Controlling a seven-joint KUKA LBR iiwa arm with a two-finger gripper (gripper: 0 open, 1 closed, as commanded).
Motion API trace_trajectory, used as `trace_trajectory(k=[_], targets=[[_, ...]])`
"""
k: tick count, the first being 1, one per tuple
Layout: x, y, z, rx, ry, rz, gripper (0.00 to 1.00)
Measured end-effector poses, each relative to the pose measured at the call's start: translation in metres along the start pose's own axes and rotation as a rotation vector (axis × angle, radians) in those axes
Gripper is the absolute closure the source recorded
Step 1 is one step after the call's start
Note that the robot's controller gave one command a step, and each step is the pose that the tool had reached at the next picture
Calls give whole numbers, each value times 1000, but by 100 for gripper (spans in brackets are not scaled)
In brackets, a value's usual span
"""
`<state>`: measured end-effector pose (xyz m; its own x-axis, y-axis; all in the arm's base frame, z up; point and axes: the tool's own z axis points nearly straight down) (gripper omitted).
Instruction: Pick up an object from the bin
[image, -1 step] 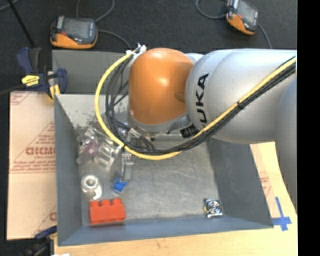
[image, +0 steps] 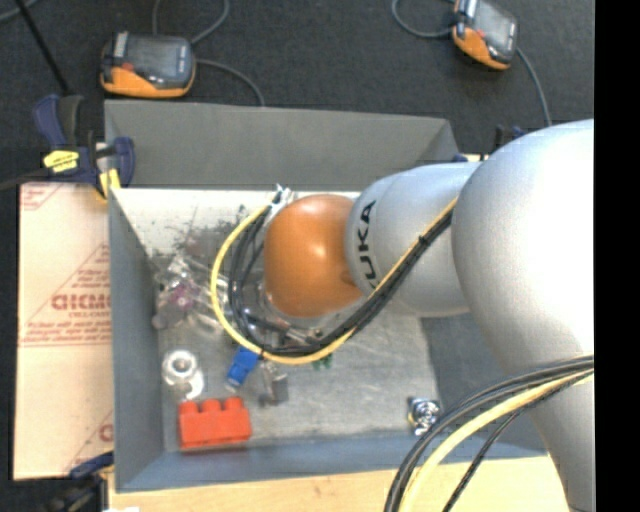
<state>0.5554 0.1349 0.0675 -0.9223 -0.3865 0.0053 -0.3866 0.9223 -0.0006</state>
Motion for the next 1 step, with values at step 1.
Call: trace_trajectory(k=[1], targets=[[4, -1, -35, -1, -12, 15, 0]])
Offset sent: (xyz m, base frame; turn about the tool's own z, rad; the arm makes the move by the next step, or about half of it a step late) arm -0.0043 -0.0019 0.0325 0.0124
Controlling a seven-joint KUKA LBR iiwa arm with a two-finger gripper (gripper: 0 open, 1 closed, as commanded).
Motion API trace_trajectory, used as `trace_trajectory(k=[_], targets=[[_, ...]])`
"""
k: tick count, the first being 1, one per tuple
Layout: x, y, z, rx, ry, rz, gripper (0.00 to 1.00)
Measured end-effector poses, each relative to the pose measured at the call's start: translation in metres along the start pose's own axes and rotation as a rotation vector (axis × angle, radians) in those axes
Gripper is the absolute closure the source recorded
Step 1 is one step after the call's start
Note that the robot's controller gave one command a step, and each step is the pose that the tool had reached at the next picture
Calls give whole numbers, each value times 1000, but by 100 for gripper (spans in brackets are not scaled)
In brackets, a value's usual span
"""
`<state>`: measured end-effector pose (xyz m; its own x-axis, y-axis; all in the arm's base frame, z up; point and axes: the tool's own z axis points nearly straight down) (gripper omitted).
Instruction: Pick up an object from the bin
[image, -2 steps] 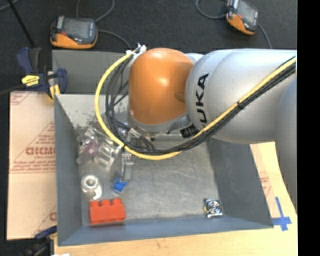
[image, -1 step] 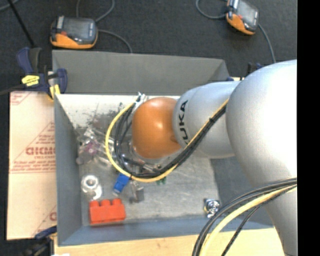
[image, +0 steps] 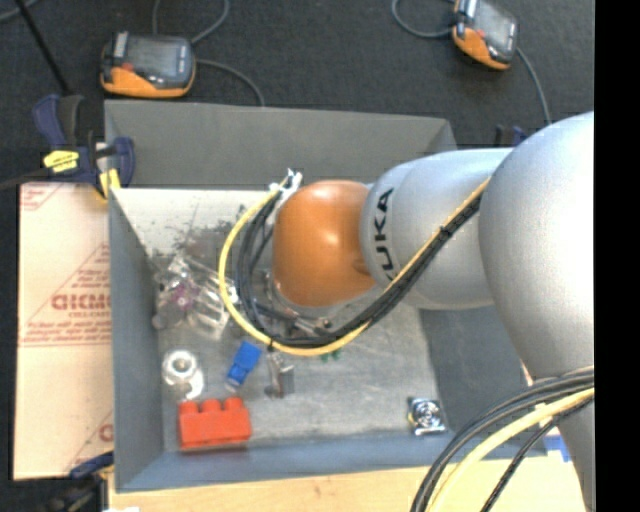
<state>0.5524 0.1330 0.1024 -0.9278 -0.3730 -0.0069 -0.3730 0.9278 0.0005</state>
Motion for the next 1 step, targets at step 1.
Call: trace_trajectory(k=[1], targets=[[-17, -1, -3, 2, 3, -61, 0]])
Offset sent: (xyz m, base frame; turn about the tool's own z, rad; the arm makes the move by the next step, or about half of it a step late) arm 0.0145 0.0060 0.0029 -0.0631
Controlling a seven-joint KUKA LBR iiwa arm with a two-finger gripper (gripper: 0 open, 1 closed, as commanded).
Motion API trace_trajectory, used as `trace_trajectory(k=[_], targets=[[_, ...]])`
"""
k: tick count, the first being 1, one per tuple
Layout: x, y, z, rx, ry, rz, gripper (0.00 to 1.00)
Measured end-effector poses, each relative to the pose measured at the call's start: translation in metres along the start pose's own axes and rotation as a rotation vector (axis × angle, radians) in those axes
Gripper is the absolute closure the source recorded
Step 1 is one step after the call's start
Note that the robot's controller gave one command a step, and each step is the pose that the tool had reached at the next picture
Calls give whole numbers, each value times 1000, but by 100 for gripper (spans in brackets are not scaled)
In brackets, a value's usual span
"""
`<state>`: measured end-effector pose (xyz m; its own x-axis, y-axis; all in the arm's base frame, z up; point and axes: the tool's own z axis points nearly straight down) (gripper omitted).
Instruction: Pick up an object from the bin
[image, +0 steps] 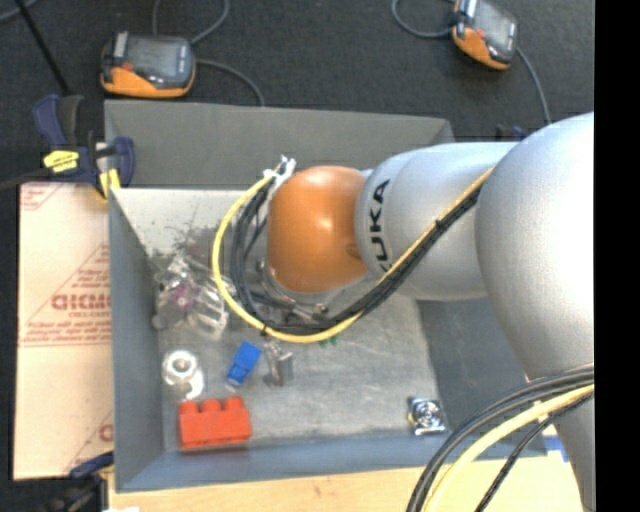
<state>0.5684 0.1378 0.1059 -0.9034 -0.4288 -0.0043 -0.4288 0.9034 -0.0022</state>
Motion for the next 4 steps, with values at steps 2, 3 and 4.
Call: trace_trajectory(k=[2, 3, 4], targets=[[-10, 8, 28, -5, -13, -108, 0], [-16, 7, 21, -3, -29, -106, 100], [-18, 6, -4, -2, -4, -100, 100]])
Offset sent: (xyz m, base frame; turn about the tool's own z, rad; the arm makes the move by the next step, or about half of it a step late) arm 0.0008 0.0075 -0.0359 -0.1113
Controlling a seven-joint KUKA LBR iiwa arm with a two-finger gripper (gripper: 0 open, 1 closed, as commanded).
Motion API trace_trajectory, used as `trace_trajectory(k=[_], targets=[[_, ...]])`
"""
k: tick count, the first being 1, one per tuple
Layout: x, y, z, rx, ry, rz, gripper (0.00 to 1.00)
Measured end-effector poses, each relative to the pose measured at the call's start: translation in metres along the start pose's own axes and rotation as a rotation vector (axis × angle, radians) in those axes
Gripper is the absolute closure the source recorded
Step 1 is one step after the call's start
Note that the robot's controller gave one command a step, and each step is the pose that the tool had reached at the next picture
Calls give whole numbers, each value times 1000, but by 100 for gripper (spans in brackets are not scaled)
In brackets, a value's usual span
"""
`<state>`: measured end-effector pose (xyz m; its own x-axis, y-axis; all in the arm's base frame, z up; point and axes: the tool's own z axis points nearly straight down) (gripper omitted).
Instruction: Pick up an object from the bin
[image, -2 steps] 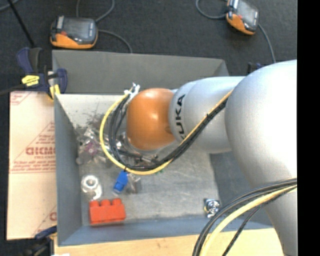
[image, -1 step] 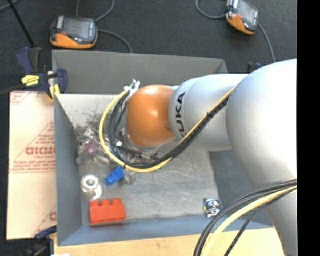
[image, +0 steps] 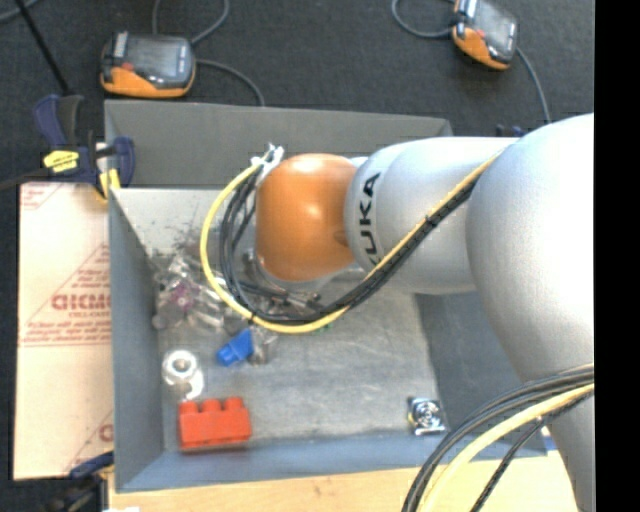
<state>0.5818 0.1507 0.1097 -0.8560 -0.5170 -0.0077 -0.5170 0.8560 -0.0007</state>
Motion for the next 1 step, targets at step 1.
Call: trace_trajectory(k=[1], targets=[[-2, -2, -42, 2, -1, 9, 100]])
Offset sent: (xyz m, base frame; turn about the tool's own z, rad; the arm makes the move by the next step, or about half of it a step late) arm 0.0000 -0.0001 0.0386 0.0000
